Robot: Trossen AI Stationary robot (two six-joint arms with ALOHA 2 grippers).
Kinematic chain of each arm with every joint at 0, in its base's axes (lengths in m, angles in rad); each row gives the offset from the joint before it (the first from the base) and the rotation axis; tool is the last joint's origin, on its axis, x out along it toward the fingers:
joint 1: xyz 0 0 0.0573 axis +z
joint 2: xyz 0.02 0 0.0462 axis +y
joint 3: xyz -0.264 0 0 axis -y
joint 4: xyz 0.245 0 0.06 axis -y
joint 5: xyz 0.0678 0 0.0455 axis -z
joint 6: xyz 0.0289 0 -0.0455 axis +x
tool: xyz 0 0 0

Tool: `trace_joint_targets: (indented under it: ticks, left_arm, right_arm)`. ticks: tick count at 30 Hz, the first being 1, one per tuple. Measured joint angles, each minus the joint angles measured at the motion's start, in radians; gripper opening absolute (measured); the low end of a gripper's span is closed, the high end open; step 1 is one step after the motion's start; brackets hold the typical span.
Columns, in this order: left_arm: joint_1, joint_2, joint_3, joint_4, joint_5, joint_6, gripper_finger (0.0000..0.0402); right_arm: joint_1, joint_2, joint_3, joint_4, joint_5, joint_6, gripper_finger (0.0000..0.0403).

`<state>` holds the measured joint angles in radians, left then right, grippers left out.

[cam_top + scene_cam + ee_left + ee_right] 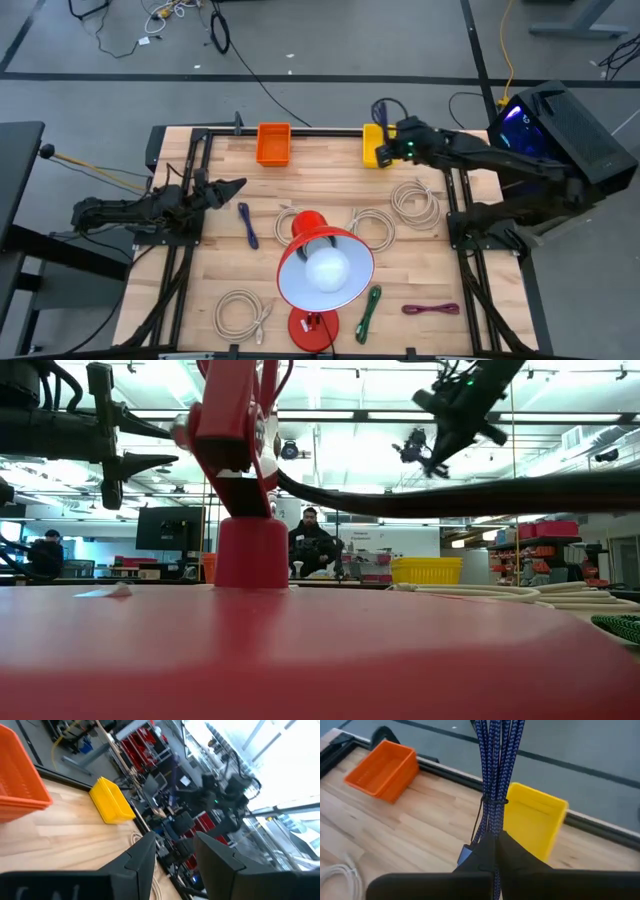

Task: Pick & Place USB Port
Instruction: Put the blue USB cable into the yellow bin

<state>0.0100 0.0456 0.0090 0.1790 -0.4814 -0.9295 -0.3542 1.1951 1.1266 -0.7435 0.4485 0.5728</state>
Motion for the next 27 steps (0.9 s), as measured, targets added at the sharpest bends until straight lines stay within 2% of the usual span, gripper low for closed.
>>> trace_joint_targets:
  ticks: [6,15,23,27]
  left_arm:
    - [0.0,0.0,0.0,-0.001,-0.046,0.002,0.0142]
    - [0.0,0.0,0.0,-0.005,-0.058,0.01,0.0142]
    - [-0.001,0.0,0.0,-0.03,-0.046,0.009,0.0142]
    - [-0.001,0.0,0.0,-0.031,-0.046,0.008,0.0142]
  right_arm:
    - [-0.057,0.011,0.0,-0.03,0.019,-0.105,0.0]
    - [-0.259,0.129,0.0,0.033,-0.16,-0.259,0.0]
    - [-0.31,0.292,0.0,0.154,-0.249,-0.296,0.0]
    - [-0.321,0.381,0.0,0.188,-0.26,-0.307,0.0]
